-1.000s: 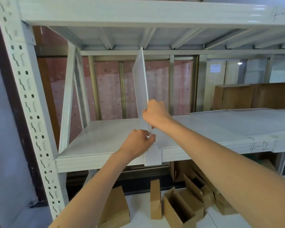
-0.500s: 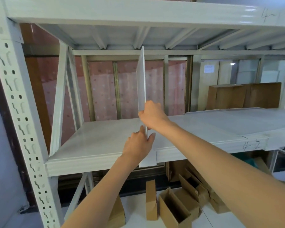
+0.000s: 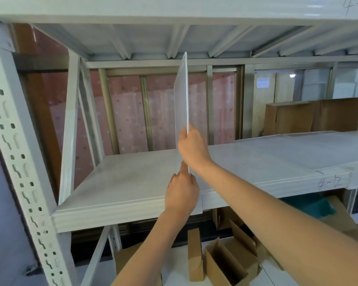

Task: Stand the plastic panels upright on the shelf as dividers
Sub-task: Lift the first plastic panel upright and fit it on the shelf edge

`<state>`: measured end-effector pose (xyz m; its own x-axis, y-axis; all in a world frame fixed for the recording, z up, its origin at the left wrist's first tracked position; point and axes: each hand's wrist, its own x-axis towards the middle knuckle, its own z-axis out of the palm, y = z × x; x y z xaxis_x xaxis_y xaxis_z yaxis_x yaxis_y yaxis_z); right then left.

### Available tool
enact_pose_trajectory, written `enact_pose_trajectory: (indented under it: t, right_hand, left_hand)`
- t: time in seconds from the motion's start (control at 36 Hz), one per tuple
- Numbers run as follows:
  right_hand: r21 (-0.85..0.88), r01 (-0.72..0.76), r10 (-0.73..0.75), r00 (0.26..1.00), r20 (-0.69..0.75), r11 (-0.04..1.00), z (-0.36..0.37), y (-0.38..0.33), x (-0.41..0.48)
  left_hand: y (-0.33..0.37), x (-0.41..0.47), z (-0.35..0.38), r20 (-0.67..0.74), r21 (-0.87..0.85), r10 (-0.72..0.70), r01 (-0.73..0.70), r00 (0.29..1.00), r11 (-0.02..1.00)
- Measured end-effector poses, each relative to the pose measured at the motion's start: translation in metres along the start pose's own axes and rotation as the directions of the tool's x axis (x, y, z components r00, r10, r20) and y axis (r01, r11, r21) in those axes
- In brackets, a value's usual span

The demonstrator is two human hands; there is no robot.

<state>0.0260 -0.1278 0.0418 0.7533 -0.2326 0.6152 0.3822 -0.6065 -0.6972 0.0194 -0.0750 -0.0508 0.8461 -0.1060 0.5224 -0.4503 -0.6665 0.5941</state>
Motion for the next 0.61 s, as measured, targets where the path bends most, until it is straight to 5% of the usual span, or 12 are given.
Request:
enact_pose_trajectory:
  t: [0.17, 0.42, 0.61]
  right_hand:
    - [-0.011, 0.095, -0.095, 0.987, -0.132, 0.995, 0.006, 0.017, -0.004]
    - [-0.162, 0.137, -0.142, 0.99, -0.016, 0.977, 0.008, 0.006, -0.003]
    - [-0.194, 0.142, -0.15, 0.988, -0.023, 0.971, 0.006, 0.003, -0.007]
  left_hand:
    - [-0.002, 0.003, 0.001, 0.012, 0.027, 0.037, -0.037, 0.999, 0.999]
    - [0.004, 0.0, -0.009, 0.003, -0.177, 0.006, -0.005, 1.0, 0.984]
    - [-0.001, 0.001, -0.007, 0.018, -0.158, -0.009, 0.012, 1.0, 0.987]
